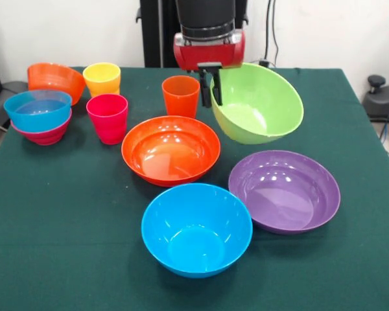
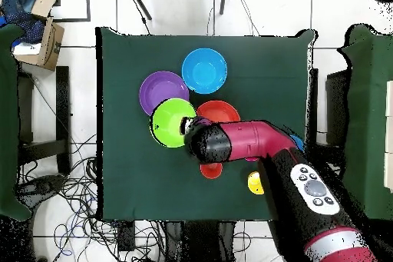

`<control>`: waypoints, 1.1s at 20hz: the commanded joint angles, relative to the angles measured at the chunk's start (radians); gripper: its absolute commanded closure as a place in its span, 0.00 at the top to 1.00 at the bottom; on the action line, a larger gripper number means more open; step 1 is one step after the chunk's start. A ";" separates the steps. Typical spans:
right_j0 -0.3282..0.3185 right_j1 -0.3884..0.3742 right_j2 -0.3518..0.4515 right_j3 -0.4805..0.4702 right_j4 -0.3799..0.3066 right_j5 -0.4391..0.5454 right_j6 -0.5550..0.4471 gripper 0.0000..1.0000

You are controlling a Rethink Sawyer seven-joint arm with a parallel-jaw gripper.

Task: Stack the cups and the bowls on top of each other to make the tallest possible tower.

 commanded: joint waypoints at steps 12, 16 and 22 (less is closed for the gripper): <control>-0.210 -0.149 0.326 0.104 0.102 0.242 -0.220 0.00; -0.268 -0.161 0.368 0.156 0.071 0.239 -0.244 0.00; -0.360 -0.190 0.455 0.218 0.057 0.259 -0.273 0.00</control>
